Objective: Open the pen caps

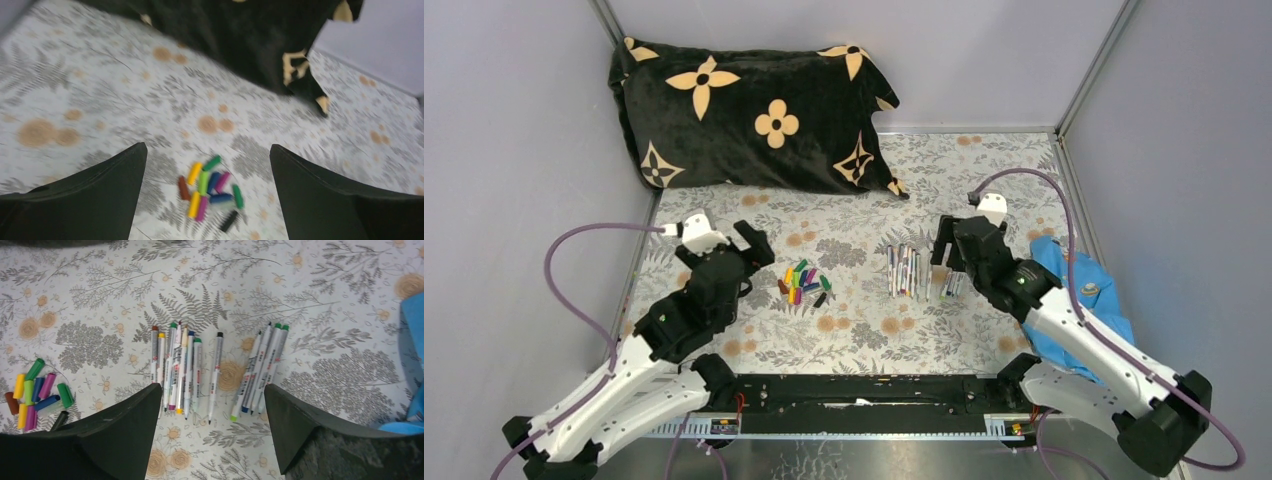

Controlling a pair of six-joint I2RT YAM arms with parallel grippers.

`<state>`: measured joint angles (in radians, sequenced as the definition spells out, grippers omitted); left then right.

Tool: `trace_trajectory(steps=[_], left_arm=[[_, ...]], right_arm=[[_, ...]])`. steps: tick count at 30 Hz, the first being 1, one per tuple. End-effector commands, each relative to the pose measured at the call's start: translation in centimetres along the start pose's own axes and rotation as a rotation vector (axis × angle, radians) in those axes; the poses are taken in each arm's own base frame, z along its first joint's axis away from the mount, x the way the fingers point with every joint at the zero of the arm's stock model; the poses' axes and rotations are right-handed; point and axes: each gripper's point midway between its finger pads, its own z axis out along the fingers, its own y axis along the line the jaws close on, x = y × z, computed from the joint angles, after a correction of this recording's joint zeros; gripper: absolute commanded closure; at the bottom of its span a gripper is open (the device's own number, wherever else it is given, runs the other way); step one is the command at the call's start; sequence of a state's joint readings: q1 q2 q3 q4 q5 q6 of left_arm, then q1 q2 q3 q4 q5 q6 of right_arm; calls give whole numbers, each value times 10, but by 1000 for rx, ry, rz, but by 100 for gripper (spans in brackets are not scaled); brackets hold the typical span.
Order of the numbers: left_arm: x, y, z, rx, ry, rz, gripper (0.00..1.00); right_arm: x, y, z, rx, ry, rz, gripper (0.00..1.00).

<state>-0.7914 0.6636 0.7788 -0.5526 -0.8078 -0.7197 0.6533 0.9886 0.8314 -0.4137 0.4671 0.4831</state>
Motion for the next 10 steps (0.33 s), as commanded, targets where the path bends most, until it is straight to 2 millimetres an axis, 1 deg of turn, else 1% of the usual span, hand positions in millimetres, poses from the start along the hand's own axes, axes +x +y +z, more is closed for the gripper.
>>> trace_trajectory(steps=[1, 3, 6, 8, 9, 10], left_arm=[[-44, 42, -3, -166, -267, 88, 1], [-49, 48, -2, -195, -317, 129, 1], [-42, 50, 7, -208, -334, 196, 1], [-37, 52, 15, -214, -339, 224, 1], [-35, 56, 20, -227, -344, 220, 1], [-34, 59, 24, -235, -347, 217, 1]], right_arm=[[-11, -28, -16, 81, -90, 28, 18], [-17, -35, -23, 95, -129, 41, 18], [-24, -43, -29, 118, -167, 45, 19], [-24, -46, -30, 126, -176, 42, 19], [-24, -47, -29, 133, -182, 36, 17], [-26, -51, -30, 150, -195, 30, 11]])
